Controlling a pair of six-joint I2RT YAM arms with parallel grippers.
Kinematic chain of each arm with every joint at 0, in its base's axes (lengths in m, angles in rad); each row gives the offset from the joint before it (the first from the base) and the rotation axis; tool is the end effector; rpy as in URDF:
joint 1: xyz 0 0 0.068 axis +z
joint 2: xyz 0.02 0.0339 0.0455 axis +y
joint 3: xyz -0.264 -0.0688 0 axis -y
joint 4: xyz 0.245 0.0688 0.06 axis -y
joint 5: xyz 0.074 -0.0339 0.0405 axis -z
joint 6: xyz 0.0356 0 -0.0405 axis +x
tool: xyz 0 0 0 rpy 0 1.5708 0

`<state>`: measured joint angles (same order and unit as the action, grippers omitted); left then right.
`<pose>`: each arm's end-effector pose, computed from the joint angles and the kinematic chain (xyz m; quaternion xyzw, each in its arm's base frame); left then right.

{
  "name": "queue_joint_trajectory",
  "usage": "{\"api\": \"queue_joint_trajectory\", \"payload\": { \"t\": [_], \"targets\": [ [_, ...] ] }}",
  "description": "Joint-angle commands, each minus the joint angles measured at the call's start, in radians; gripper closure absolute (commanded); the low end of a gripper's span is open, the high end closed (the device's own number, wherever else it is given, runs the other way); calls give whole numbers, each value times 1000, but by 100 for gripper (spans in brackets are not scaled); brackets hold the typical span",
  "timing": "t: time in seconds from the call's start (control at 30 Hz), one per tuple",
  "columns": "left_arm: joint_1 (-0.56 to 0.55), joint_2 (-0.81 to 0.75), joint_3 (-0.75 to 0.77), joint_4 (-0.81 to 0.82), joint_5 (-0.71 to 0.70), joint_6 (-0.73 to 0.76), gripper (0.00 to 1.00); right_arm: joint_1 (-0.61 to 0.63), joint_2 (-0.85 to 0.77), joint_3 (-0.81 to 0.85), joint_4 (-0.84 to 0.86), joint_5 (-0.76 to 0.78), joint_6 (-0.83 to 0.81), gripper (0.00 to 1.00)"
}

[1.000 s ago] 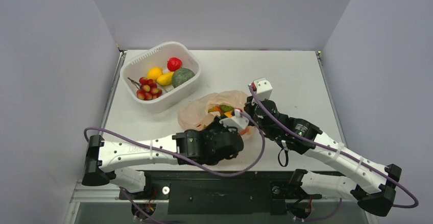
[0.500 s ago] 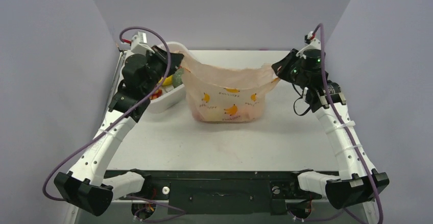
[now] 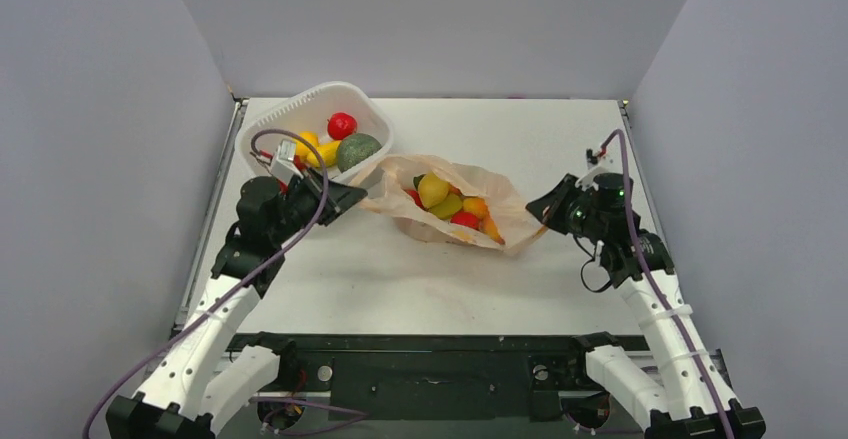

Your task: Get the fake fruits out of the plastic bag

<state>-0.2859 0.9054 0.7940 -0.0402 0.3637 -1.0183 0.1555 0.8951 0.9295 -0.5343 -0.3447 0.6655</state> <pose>0.2010 -0.0723 0.3374 -0.1571 0.7388 -0.4979 0.4260 0.1878 0.0416 0.3364 0.1291 0.8420 0.3358 0.4020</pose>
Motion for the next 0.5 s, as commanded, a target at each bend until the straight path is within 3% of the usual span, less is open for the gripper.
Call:
{"api": "queue_joint_trajectory", "payload": {
  "t": [0.0,0.03,0.1,0.17,0.47],
  "targets": [
    [7,-167,-65,-238,-10,182,100,78,-128,-128,4,-8,-41,100],
    [7,-204,-60,-310,-20,203,100,110,-146,-142,9,-1,-40,100],
    [7,-230,-29,-395,-28,259,90,163,-192,-170,31,20,-30,100],
    [6,-225,28,-469,8,311,68,197,-224,-185,52,36,-25,100],
    [2,-147,423,-700,50,443,56,217,-227,-153,71,32,-37,100]
  ]
}}
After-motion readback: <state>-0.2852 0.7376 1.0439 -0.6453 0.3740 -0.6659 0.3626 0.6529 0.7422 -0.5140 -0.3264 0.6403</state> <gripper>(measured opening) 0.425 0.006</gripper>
